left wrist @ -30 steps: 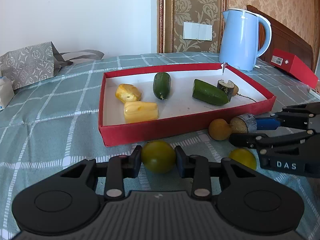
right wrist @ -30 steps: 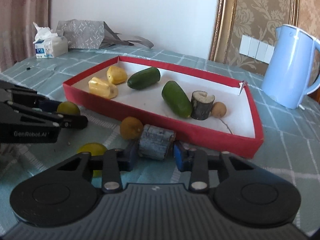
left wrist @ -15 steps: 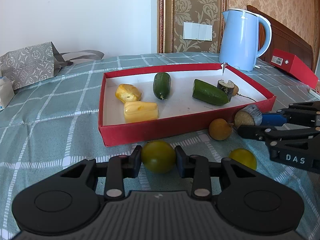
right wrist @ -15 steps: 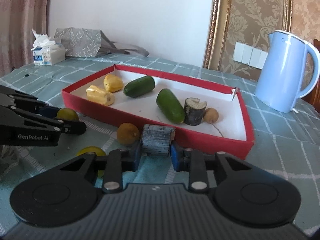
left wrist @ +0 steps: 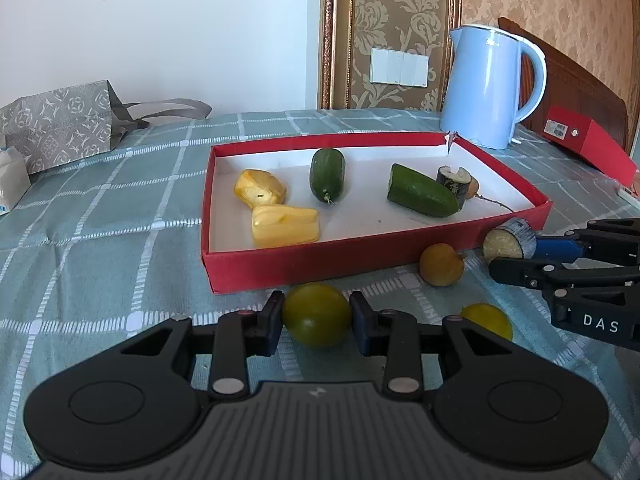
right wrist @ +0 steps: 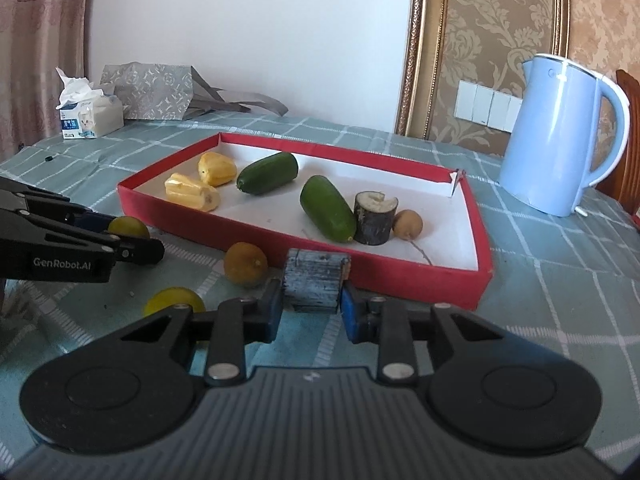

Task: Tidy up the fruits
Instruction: 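Lift the green round fruit with the left tool and release it in the tray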

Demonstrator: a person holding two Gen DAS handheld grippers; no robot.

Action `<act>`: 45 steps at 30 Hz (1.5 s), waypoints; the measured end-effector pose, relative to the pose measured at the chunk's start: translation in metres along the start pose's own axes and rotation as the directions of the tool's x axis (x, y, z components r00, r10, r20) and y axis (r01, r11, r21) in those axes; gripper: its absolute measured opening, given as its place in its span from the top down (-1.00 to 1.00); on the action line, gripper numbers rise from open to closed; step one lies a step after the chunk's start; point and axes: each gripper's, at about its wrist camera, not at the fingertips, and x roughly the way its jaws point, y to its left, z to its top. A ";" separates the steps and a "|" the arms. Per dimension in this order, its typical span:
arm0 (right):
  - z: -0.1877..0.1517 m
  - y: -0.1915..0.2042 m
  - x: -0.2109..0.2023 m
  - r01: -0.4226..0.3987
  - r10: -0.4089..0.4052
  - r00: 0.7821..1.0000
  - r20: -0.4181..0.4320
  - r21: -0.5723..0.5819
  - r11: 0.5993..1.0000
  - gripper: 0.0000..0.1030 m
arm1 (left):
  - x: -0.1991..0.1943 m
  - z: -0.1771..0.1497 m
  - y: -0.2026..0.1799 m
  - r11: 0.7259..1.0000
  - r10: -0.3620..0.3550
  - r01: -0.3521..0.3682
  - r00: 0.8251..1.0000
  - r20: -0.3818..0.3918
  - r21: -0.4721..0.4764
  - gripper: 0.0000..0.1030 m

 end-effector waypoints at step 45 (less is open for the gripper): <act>0.000 0.007 0.002 -0.027 0.026 0.999 -0.028 -0.025 0.999 0.44 | 0.008 0.044 -0.017 1.000 -0.008 0.011 0.989 0.150 -0.018 0.36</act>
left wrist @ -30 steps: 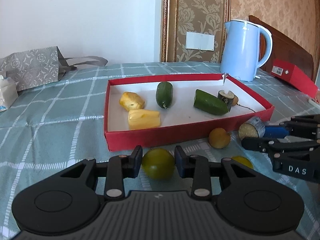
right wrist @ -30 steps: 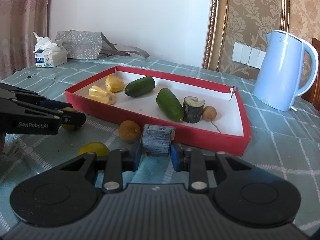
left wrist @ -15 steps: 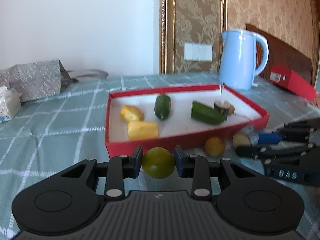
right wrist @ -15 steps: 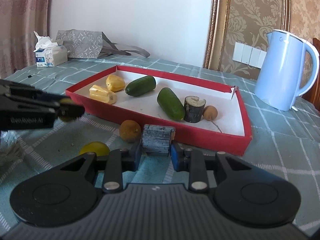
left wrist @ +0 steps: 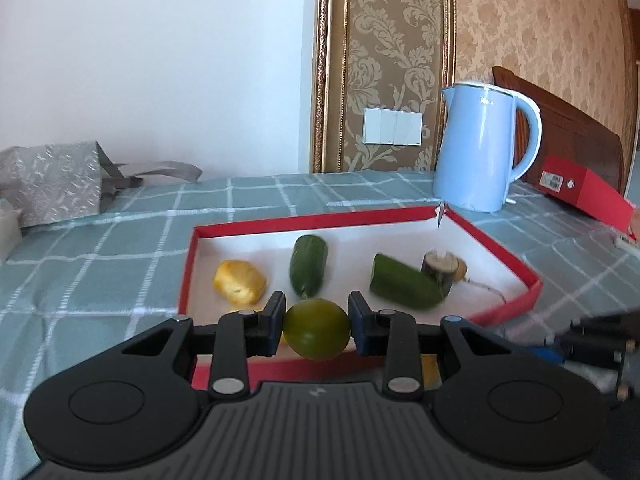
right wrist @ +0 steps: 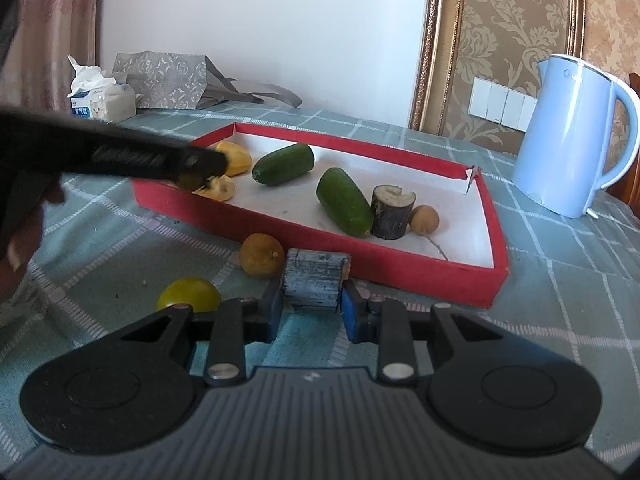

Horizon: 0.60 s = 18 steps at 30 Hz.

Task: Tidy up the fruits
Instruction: 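Lift the green round fruit with the left tool and release it in the tray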

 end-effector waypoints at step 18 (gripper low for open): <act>0.001 0.000 0.005 -0.009 0.009 1.000 -0.023 0.006 1.000 0.44 | 0.067 0.012 -0.005 1.000 0.029 -0.028 0.995 -0.095 0.014 0.35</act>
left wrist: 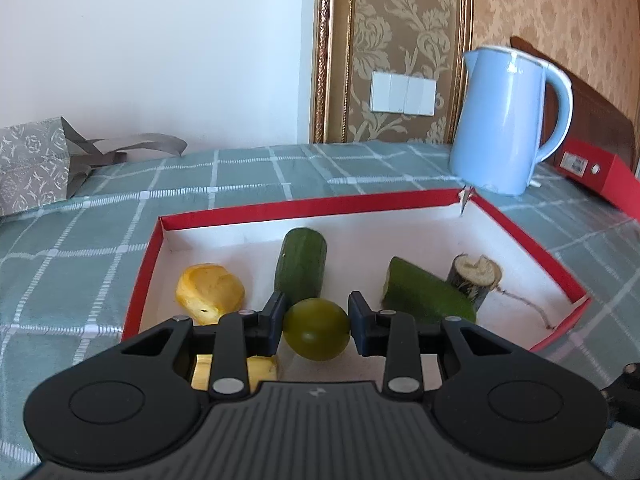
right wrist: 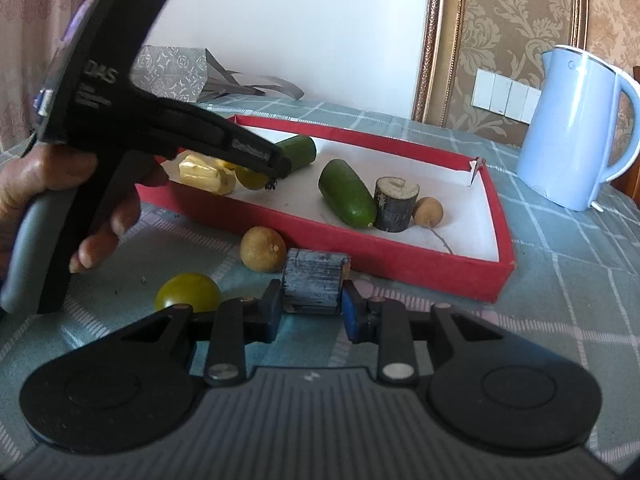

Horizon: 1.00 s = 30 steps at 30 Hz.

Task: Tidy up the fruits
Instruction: 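Lift the green round fruit with the left tool and release it in the tray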

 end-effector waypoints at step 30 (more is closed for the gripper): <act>0.000 -0.002 -0.001 -0.002 0.002 1.000 0.005 0.007 1.000 0.44 | -0.065 -0.026 0.026 0.986 0.151 -0.147 0.987 0.050 -0.076 -0.47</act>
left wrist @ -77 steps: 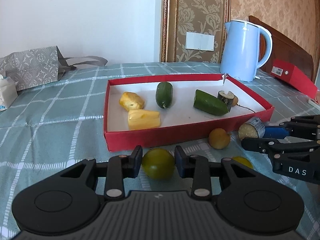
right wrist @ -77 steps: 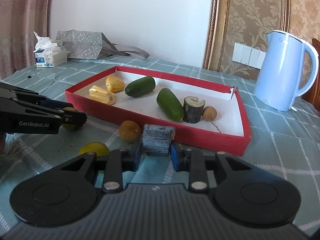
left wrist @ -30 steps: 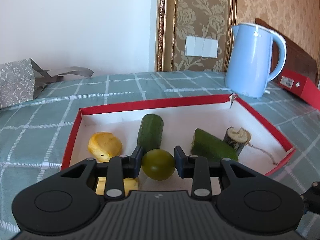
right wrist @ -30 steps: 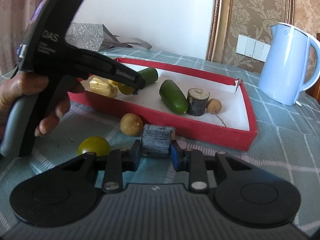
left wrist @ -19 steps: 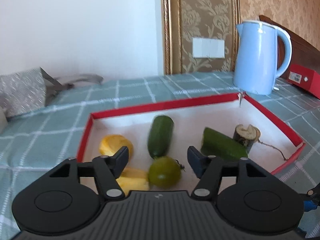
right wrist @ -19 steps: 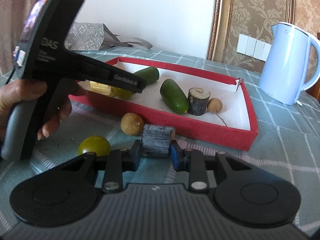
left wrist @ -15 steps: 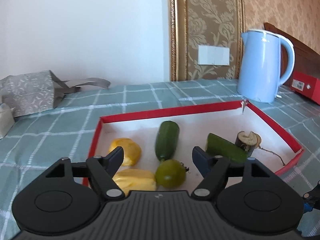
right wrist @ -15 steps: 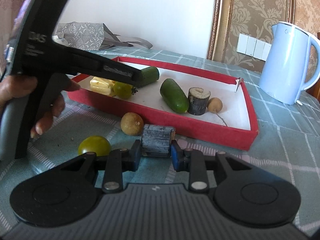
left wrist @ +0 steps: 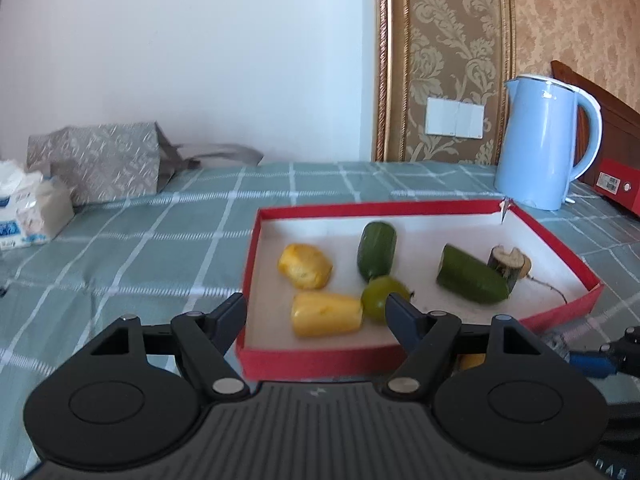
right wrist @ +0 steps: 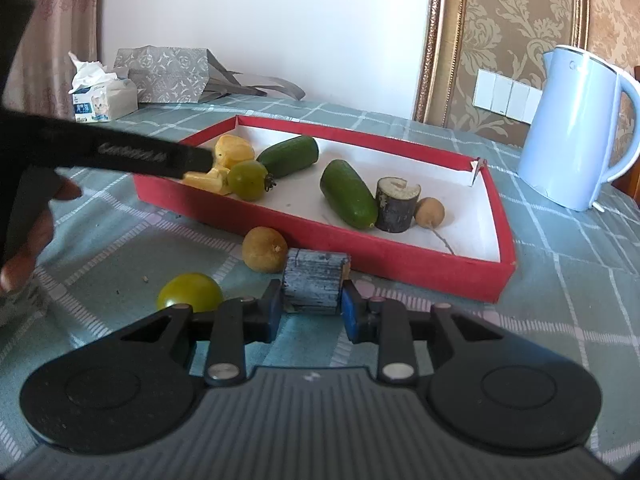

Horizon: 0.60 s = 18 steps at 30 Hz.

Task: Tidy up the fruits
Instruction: 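Lift the green round fruit with the left tool and release it in the tray, then carry the wooden log piece with the right tool and release it in the tray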

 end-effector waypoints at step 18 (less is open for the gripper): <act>-0.003 -0.018 -0.028 0.027 -0.036 0.994 0.099 0.092 0.995 0.44 | -0.001 -0.005 0.004 1.000 -0.012 0.012 1.000 -0.021 -0.003 -0.55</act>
